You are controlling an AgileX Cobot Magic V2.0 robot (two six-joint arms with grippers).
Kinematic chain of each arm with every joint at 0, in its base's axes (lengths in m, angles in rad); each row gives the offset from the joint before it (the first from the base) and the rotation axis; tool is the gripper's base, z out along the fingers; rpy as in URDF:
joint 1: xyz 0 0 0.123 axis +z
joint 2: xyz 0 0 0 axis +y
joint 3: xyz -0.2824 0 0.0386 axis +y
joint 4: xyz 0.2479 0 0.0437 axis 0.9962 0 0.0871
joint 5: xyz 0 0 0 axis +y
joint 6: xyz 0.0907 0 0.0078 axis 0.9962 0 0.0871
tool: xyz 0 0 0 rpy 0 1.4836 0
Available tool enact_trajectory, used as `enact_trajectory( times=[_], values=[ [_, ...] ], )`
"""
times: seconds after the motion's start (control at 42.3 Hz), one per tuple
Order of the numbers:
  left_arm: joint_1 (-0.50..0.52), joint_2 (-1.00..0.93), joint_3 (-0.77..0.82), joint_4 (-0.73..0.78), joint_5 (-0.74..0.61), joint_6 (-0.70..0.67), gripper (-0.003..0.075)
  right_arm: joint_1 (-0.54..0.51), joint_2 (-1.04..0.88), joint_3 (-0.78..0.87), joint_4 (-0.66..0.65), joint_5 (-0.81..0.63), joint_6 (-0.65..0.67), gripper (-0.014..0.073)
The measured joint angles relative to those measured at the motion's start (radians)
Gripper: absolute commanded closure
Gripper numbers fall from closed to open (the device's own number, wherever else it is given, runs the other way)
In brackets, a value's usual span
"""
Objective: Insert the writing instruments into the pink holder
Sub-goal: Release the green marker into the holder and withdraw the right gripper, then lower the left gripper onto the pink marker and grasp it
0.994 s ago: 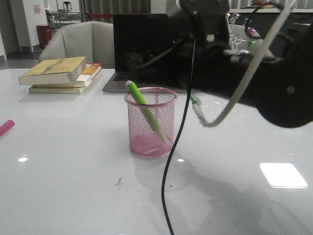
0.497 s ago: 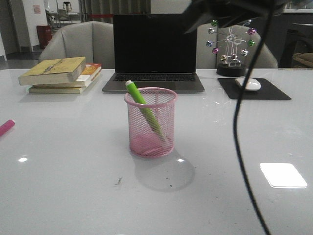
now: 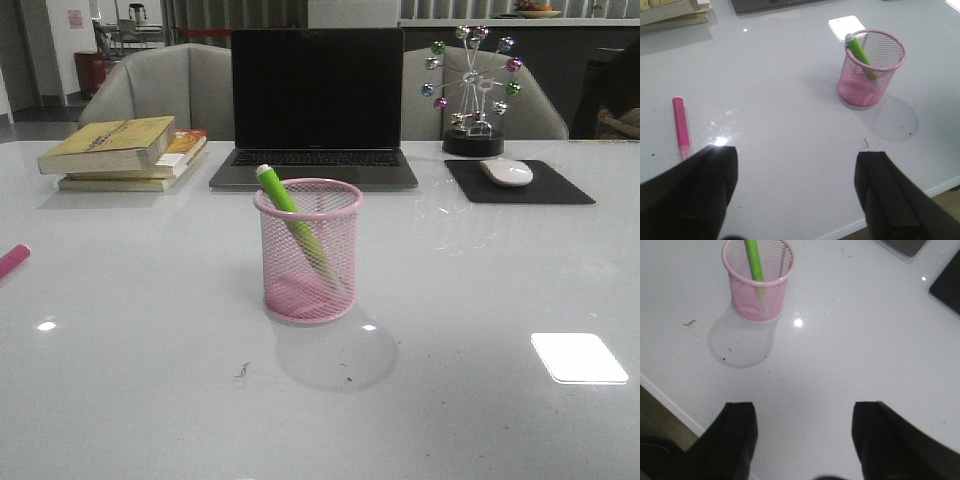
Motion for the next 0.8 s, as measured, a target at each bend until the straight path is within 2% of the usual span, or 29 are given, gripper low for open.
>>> enact_trajectory(
  times=[0.024,0.189,0.379,0.615,0.804],
  values=[
    [0.0,0.004,0.0,0.0,0.002,0.0,0.0173,0.0,-0.008,0.002,0.001,0.004,-0.002,0.0102],
    [0.0,0.115,-0.044,0.043,0.086,-0.06,0.0173,0.0,-0.034,0.009,0.006,0.024,-0.004,0.0102],
    [0.021,0.313,-0.176,0.131,0.225,-0.134,0.0173,0.0,-0.034,0.009,0.009,0.024,-0.004,0.0102],
    [0.182,0.578,-0.333,0.138,0.247,-0.15,0.0174,0.0,-0.034,0.009,0.013,0.024,-0.004,0.0102],
    [0.309,0.786,-0.451,0.138,0.231,-0.15,0.0217,0.0,-0.034,0.009,0.013,0.025,-0.004,0.0102]
  ],
)
